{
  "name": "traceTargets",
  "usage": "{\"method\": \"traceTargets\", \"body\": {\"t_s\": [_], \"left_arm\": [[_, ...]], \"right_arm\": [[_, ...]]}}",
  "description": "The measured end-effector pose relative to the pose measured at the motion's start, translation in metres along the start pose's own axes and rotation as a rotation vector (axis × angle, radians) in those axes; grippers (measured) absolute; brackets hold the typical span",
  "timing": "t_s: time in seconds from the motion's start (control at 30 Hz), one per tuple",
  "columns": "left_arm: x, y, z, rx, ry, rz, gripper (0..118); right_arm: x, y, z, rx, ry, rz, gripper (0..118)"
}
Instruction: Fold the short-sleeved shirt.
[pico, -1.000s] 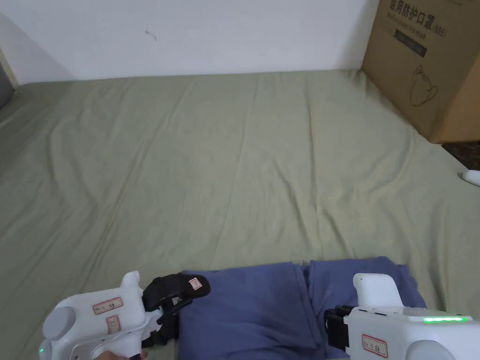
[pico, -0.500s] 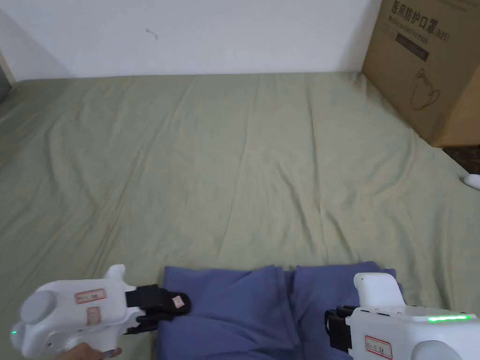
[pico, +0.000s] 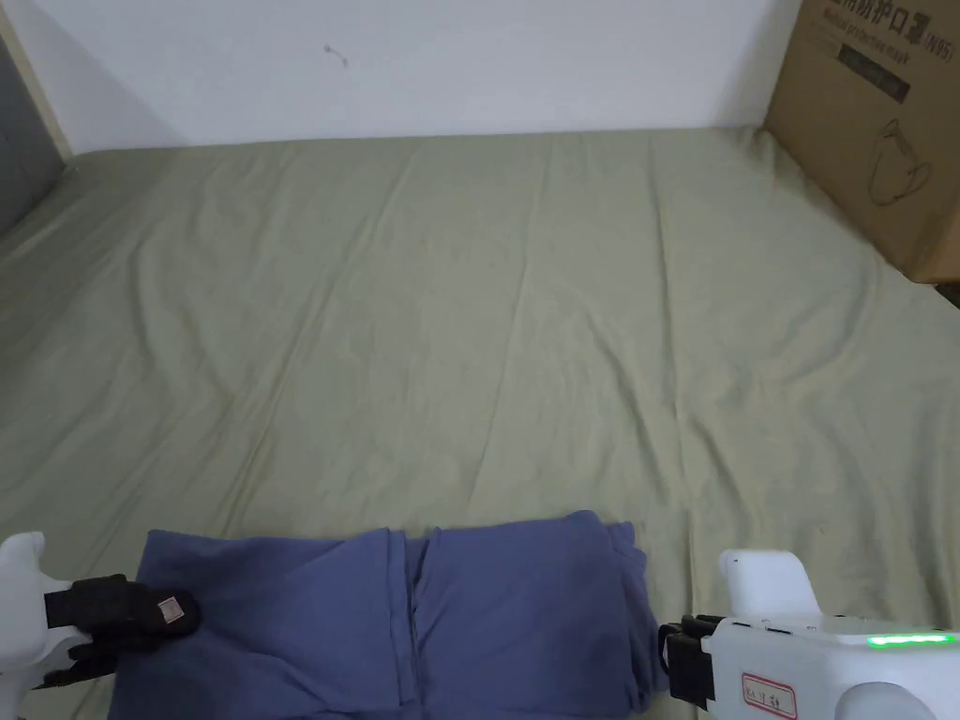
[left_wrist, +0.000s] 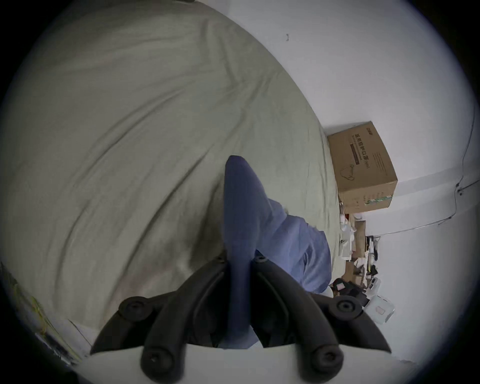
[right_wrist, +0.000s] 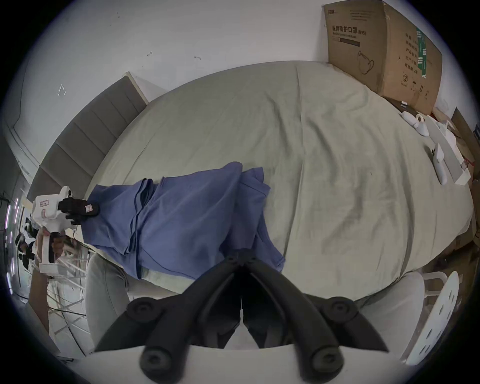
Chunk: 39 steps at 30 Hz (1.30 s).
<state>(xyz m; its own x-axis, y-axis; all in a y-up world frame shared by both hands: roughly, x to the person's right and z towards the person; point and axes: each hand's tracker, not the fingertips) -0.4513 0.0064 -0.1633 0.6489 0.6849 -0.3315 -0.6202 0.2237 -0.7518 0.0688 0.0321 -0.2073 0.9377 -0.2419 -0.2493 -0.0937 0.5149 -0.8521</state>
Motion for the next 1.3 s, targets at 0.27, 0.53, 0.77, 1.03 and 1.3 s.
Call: {"method": "traceTargets", "body": {"t_s": [0.27, 0.53, 0.77, 1.03, 1.3], "left_arm": [[0.111, -0.007, 0.010, 0.069, -0.058, -0.149, 9], [0.227, -0.037, -0.056, -0.052, -0.152, -0.330, 9], [0.267, -0.074, -0.161, -0.273, -0.105, -0.415, 43], [0.249, -0.056, -0.146, -0.204, -0.114, -0.390, 111], [0.177, -0.045, -0.134, -0.109, 0.003, -0.270, 3]], "right_arm": [[0.007, -0.002, 0.002, 0.003, 0.007, -0.008, 0], [0.032, -0.004, 0.010, 0.027, 0.006, -0.058, 0], [0.062, -0.014, 0.017, 0.037, -0.005, -0.140, 0], [0.077, -0.019, 0.025, 0.053, 0.005, -0.194, 0], [0.061, -0.018, 0.014, 0.038, 0.037, -0.155, 0]]}}
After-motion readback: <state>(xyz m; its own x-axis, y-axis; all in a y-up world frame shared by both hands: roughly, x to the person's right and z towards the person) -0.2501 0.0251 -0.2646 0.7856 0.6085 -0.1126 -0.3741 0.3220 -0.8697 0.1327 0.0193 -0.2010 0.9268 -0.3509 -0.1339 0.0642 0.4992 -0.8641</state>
